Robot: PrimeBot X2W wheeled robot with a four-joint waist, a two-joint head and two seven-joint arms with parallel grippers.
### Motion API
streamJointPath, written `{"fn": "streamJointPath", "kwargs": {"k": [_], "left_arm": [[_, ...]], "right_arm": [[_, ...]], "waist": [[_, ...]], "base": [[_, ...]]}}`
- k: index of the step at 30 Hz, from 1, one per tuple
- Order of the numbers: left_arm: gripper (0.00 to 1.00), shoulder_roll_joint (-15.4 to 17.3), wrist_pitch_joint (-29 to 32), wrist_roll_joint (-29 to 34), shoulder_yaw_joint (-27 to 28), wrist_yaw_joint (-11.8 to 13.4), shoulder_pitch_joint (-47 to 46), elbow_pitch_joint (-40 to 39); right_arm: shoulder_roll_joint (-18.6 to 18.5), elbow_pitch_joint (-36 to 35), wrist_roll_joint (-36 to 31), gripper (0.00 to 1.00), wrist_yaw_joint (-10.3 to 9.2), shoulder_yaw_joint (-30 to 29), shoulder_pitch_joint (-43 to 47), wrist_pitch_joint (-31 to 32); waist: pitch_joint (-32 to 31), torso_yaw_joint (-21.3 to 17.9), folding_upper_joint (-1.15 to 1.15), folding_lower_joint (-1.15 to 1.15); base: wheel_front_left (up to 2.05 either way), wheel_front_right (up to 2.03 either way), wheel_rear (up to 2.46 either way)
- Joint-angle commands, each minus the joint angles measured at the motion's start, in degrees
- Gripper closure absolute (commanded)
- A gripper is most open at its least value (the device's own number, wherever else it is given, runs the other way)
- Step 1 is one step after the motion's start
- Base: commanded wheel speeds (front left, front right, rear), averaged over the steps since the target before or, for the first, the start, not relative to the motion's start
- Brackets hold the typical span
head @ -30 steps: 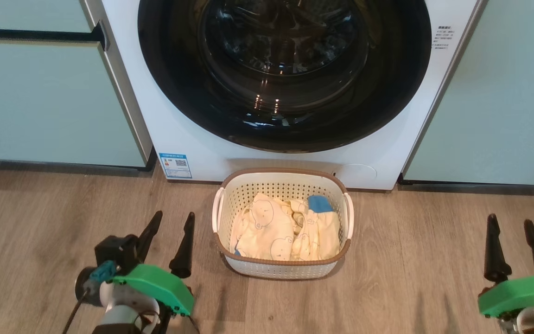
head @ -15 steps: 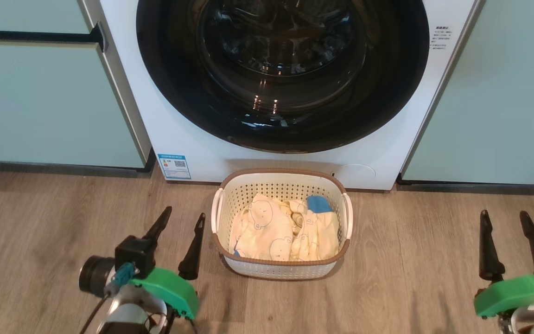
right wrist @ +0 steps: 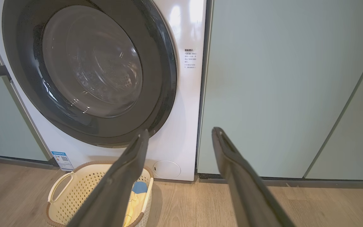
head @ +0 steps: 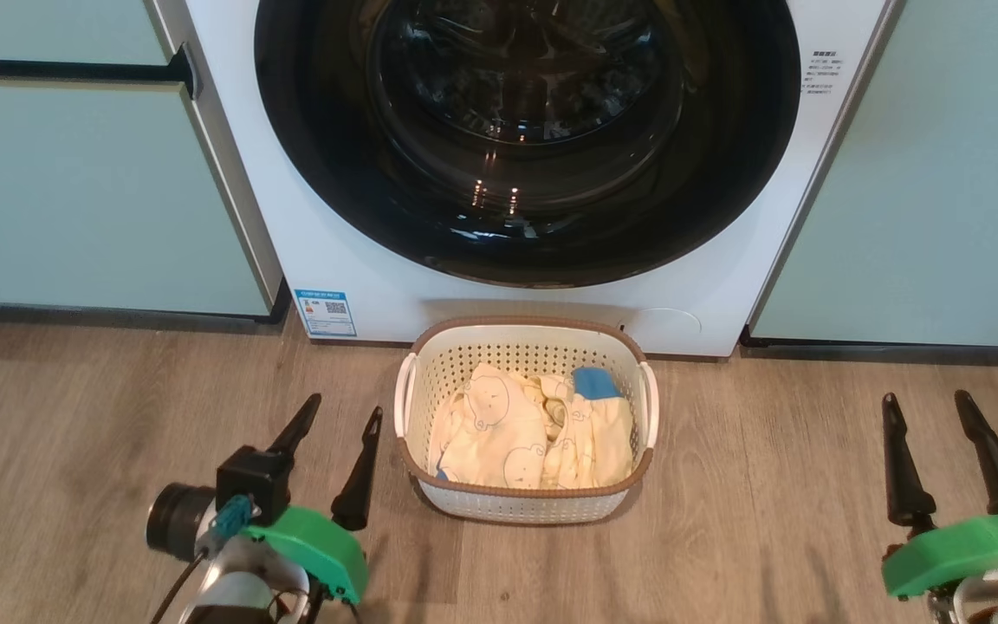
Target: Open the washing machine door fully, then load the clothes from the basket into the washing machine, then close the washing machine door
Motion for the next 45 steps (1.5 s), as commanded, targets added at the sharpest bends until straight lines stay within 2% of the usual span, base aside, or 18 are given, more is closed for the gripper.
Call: {"fn": "streamJointPath", "kwargs": {"k": [1,18,28,45], "left_arm": [[0.00,0.6,-0.6,-0.3,2.6,0.3,-3.1,-1.3],[0.00,0.1,-0.6,-1.3,3.1,0.8,-3.9,2.1],[0.00,0.5,-0.6,-0.9,2.1,0.1,-4.0,1.7],[0.00,0.8,-0.6,0.2,1.9,0.5,-4.1,1.0]], "right_arm": [[-0.9,-2.1,0.3,0.00,-0.17,1.0,-3.0,-0.7],[-0.5,-2.1,0.8,0.00,-0.17,0.5,-2.8,-0.7],[-0.5,-2.1,1.1,0.00,-0.17,0.6,-2.9,-0.7],[-0.3,-2.3,1.1,0.00,-0.17,-0.3,-3.0,-0.7]], "waist": [[0.0,0.0,0.00,0.00],[-0.1,-0.2,0.00,0.00],[0.0,-0.3,0.00,0.00],[0.3,-0.6,0.00,0.00]], "base": [[0.00,0.00,0.00],[0.00,0.00,0.00],[0.12,0.12,-0.24],[1.01,1.01,-2.02]]}}
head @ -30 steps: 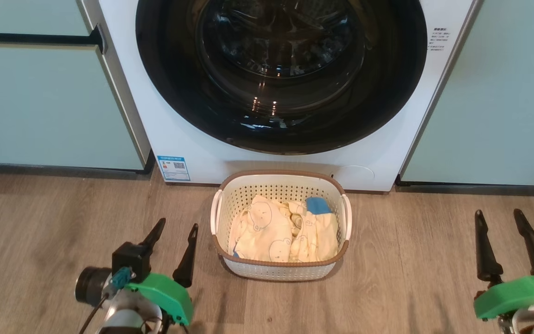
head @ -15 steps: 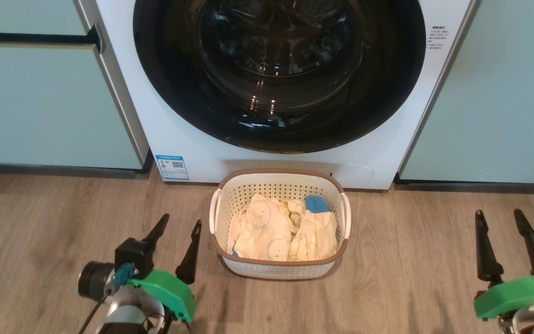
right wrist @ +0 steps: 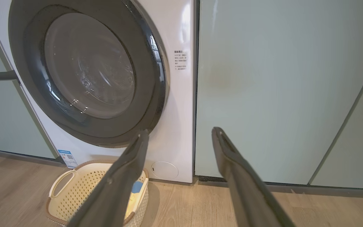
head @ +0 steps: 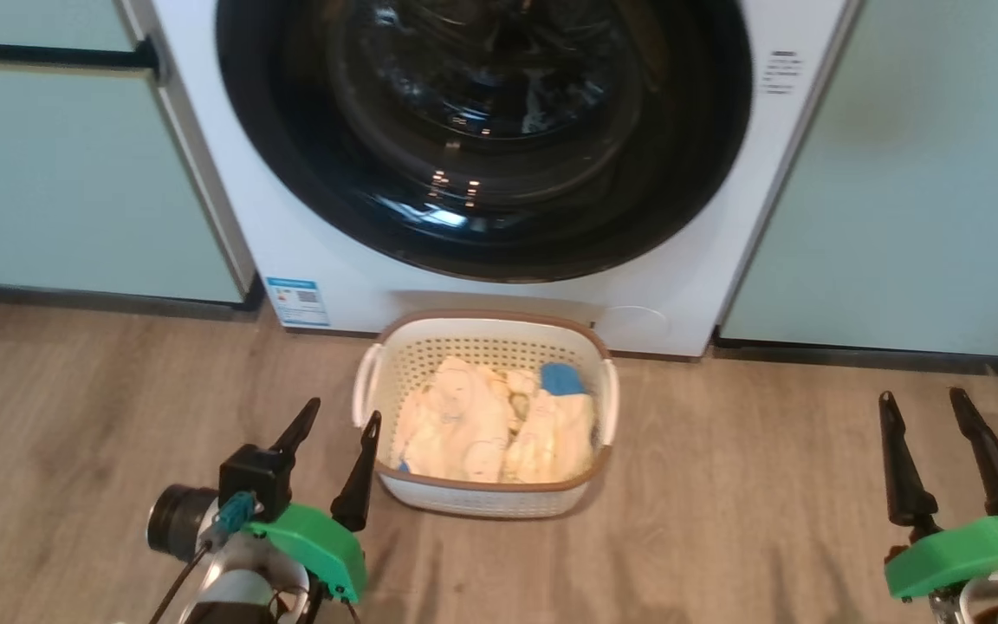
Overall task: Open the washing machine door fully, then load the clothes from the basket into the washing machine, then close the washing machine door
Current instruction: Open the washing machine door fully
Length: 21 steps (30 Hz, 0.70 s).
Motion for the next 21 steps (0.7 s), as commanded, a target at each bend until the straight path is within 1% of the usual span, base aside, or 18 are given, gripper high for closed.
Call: {"fn": "streamJointPath", "kwargs": {"k": [1,13,17,21], "left_arm": [[0.00,0.7,-0.6,0.7,2.1,0.4,-3.0,-2.0],[0.00,0.5,-0.6,0.5,2.5,0.8,-3.2,-3.2],[0.00,0.5,-0.6,0.6,2.5,0.8,-3.0,-3.5],[0.00,0.4,-0.6,0.5,2.6,0.7,-3.0,-3.6]], "right_arm": [[-0.7,-2.1,0.2,0.00,-0.19,0.9,-3.0,-0.7],[-0.6,-2.2,0.3,0.00,-0.19,0.6,-3.2,-0.7],[-0.5,-2.2,0.4,0.00,-0.19,0.6,-3.3,-0.7],[-0.5,-2.2,0.4,0.00,-0.19,0.6,-3.3,-0.7]], "waist": [[0.0,0.0,0.00,0.00],[0.3,-0.2,0.00,0.00],[0.3,-0.2,0.00,0.00],[0.3,-0.3,0.00,0.00]], "base": [[1.23,1.23,-2.46],[1.17,1.17,-2.34],[0.74,0.74,-1.47],[0.42,0.42,-0.84]]}}
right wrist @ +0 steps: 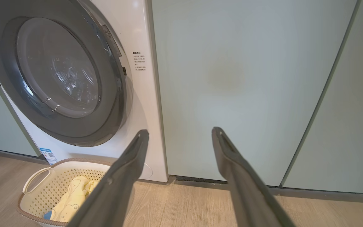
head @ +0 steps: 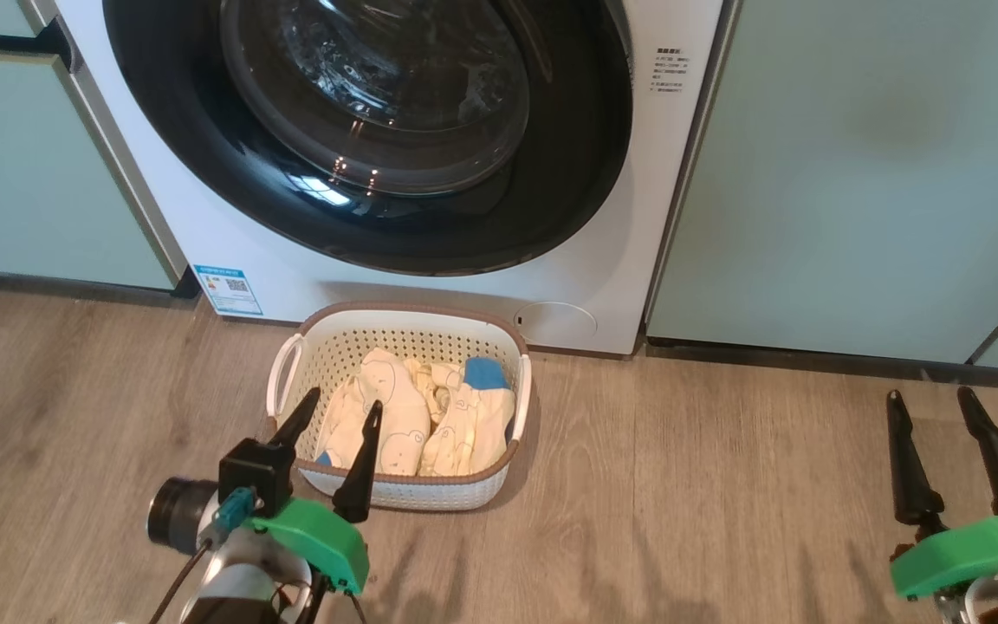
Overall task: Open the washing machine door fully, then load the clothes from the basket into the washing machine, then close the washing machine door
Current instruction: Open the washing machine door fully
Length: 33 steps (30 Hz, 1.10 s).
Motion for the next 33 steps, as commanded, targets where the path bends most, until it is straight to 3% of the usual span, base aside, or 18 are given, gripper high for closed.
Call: {"fn": "streamJointPath", "kwargs": {"k": [1,29,30,31,33], "left_arm": [[0.00,0.8,-0.6,0.1,2.4,0.2,-3.0,-1.8],[0.00,0.5,-0.6,0.4,2.4,-0.1,-3.4,-3.1],[0.00,0.4,-0.6,0.3,2.4,-0.2,-3.6,-3.3],[0.00,0.4,-0.6,0.3,2.4,-0.3,-3.7,-3.7],[0.00,0.4,-0.6,0.4,2.2,-0.3,-3.8,-4.4]], "right_arm": [[-0.4,-2.1,0.4,0.00,-0.17,1.3,-3.2,-0.7],[-0.5,-2.3,0.4,0.00,-0.17,1.0,-3.7,-0.7],[-0.5,-2.3,0.4,0.42,-0.17,1.0,-3.8,-0.7],[-0.6,-2.4,0.4,1.00,-0.17,1.0,-3.9,-0.7],[-0.6,-2.3,0.7,1.00,-0.17,0.9,-4.1,-0.7]], "waist": [[0.0,0.0,0.00,0.00],[1.2,-0.1,0.00,0.00],[1.4,-0.1,0.00,0.00],[1.6,-0.1,0.00,0.00],[2.0,0.0,0.00,0.00]], "base": [[0.22,0.22,-0.45],[0.01,0.01,-0.02],[0.00,0.00,0.00],[0.00,0.00,0.00],[0.00,0.00,0.00]]}}
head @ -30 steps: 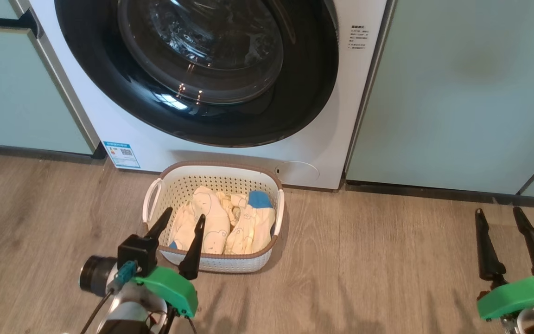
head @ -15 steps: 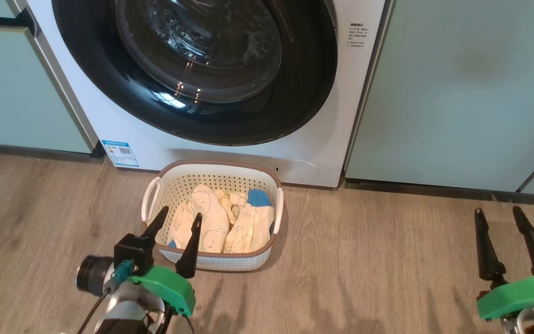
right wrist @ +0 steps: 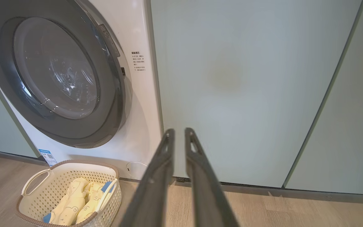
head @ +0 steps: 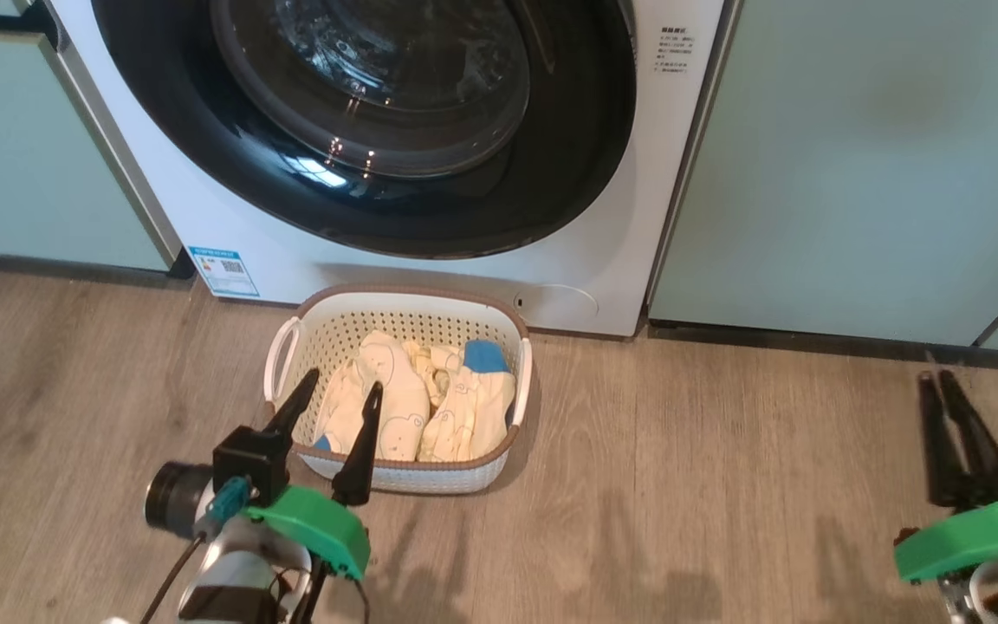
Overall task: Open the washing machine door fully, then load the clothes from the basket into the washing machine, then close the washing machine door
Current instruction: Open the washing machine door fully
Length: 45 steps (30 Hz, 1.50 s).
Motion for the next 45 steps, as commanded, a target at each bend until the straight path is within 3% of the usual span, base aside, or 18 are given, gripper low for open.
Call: {"fn": "streamJointPath", "kwargs": {"k": [1,10,13,19,26,30,36,45], "left_arm": [[0.00,0.4,-0.6,0.3,1.5,-0.3,-3.6,-2.5],[0.00,0.1,-0.6,0.8,0.9,-0.5,-4.9,-4.3],[0.00,0.0,-0.6,0.9,0.5,-0.6,-5.8,-4.6],[0.00,-0.2,-0.6,1.2,-0.3,-0.8,-7.7,-5.1],[0.00,-0.3,-0.6,1.5,-1.3,-0.9,-10.0,-5.6],[0.00,-0.5,-0.6,1.0,-1.8,-0.9,-11.3,-5.8],[0.00,-0.6,-0.6,0.8,-2.6,-0.7,-12.5,-6.2],[0.00,-0.7,-0.6,0.5,-3.6,-0.3,-14.3,-6.8]], "right_arm": [[-0.8,-1.9,0.6,1.00,-0.19,1.0,-2.9,-0.6],[-1.5,-0.4,6.1,1.00,-0.19,0.5,-6.0,-0.6],[-1.4,1.2,13.3,1.00,-0.19,0.3,-8.1,-0.3],[-1.8,2.3,35.8,1.00,-0.19,0.7,-13.6,5.1],[-2.3,3.9,61.6,1.00,-0.19,-1.9,-20.9,16.5],[-1.9,7.9,76.8,1.00,-0.19,-5.0,-26.7,28.1],[-3.5,15.0,87.4,1.00,-0.19,-6.9,-33.4,40.7],[-6.2,21.4,93.3,1.00,-0.19,-4.7,-42.7,53.0]], "waist": [[0.4,0.1,0.00,0.00],[3.7,0.8,0.00,0.00],[5.2,1.0,0.00,0.00],[8.2,1.5,0.00,0.00],[11.6,2.2,0.00,0.00],[13.9,3.0,0.00,0.00],[16.4,4.3,0.00,0.00],[19.6,6.0,0.00,0.00]], "base": [[0.00,0.00,0.00],[0.00,0.00,0.00],[0.00,0.00,0.00],[0.00,0.00,0.00],[0.00,0.00,0.00],[0.00,0.00,0.00],[0.00,0.00,0.00],[0.00,0.00,0.00]]}}
